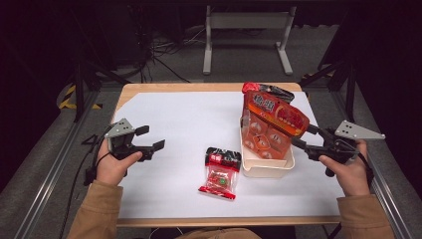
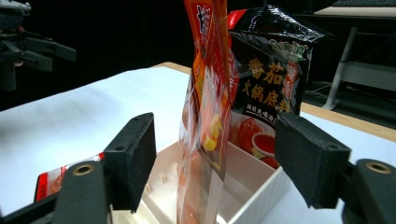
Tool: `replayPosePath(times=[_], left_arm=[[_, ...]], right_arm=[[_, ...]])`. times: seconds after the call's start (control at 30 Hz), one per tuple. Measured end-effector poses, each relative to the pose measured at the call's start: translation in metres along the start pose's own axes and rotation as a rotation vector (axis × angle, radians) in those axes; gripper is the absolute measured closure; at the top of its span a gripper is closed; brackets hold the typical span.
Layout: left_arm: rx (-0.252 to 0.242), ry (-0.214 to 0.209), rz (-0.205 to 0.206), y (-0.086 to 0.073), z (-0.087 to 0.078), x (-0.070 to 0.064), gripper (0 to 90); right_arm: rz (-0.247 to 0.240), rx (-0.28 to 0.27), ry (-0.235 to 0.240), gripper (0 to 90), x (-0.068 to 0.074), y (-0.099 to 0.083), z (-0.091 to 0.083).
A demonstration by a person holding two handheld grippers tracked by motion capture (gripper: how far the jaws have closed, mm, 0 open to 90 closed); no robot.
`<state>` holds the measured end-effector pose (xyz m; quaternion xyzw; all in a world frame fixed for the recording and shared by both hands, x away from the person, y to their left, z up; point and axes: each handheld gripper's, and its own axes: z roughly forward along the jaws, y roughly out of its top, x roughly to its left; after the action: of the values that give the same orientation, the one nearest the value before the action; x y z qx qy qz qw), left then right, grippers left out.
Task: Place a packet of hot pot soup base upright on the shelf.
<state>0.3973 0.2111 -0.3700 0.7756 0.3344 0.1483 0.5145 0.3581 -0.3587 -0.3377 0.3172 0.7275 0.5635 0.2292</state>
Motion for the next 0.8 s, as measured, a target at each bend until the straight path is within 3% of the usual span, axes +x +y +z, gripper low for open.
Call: replayPosePath(times=[0.17, 0.3, 0.53, 0.77, 0.8], left_arm=[[-0.006, -0.034, -0.012, 0.002, 0.005, -0.005, 16.3], [-0.005, -0.048, 0.007, 0.005, 0.01, -0.01, 16.2], [-0.001, -0.083, 0.028, 0.009, 0.019, -0.019, 15.9], [0.011, -0.112, 0.023, 0.011, 0.032, -0.026, 15.7], [0.007, -0.132, 0.011, 0.013, 0.036, -0.029, 15.4]], right_arm=[[-0.043, 0.018, -0.016, 28.0, 0.0, 0.002, -0.008], [-0.075, 0.05, -0.032, 28.2, 0.0, 0.002, -0.015], [-0.076, 0.056, -0.037, 29.5, -0.006, 0.0, -0.021], [-0.065, 0.065, -0.042, 30.9, -0.015, -0.005, -0.024], [-0.068, 0.067, -0.045, 31.8, -0.017, -0.006, -0.023]])
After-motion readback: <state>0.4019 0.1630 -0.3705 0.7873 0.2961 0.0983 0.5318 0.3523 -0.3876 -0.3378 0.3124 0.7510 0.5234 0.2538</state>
